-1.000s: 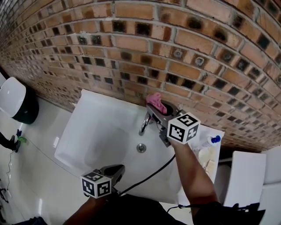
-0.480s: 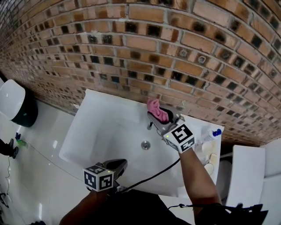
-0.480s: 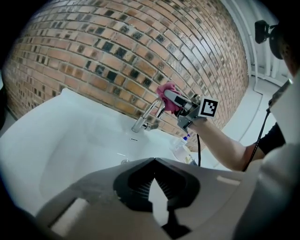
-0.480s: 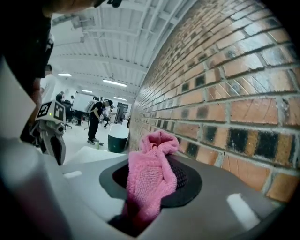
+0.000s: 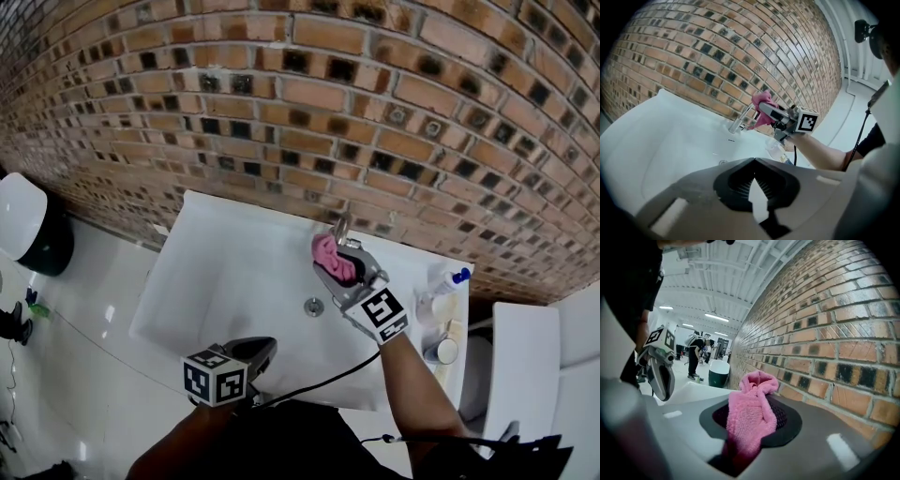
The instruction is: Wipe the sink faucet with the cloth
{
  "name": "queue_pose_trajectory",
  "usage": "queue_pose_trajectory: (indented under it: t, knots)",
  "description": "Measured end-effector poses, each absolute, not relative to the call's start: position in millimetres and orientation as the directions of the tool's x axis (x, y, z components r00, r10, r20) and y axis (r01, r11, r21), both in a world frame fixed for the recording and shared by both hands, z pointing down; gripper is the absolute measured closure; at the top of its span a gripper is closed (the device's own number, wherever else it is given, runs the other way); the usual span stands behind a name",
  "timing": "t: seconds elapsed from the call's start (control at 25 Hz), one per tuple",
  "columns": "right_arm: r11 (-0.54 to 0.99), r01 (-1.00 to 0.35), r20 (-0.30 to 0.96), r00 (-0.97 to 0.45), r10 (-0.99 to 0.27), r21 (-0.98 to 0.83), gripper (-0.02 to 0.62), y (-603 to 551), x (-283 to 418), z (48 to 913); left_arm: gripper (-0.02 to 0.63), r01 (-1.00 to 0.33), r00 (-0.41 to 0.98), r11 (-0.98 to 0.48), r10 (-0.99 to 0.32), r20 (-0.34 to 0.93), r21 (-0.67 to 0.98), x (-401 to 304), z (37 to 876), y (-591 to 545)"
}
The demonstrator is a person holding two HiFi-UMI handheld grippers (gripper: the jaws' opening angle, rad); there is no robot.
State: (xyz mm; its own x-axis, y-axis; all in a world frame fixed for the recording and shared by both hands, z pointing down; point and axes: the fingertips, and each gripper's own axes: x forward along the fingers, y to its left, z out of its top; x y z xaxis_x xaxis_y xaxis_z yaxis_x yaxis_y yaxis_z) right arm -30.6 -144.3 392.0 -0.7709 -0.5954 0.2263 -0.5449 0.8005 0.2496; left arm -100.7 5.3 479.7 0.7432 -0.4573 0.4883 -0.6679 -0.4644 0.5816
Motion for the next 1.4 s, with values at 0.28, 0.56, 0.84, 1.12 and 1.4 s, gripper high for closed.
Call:
queue_pose_trajectory:
  t: [0.28, 0.56, 0.84, 1.12, 1.4]
  knots:
    - [0.784, -0.608, 0.266, -0.741, -0.616, 0.123, 0.474, -125.4, -28.1, 426.3, 0.603, -0.649, 0.76, -0.475, -0.441, 0.478, 0.594, -116.2, 481.2, 13.0]
    - [0.665, -0.708, 0.304, -0.704, -0.642, -0.237, 0.472, -113.1, -15.1, 492.7, 0.603, -0.632, 0.775, -0.477, -0.406, 0.485, 0.61, -127.6, 491.3, 16.5]
    - [0.381, -0.59, 0.063, -0.594, -0.802, -0.712, 0.472, -160.2, 2.8, 531.0, 0.603, -0.653, 0.757, -0.478, -0.398, 0.518, 0.587, -144.8, 496.8, 16.8]
    - [0.236, -0.364, -0.029, -0.494, -0.869, -0.901, 0.472, -216.3, -2.8, 571.4, 0.603, -0.734, 0.679, -0.403, -0.461, 0.571, 0.547, -165.6, 500.3, 8.3]
    - [0.193, -0.199, -0.082, -0.462, -0.883, -0.961, 0.472, -261.3, -2.4, 583.4, 0.603, -0.775, 0.626, -0.321, -0.503, 0.595, 0.544, -168.0, 507.5, 4.7]
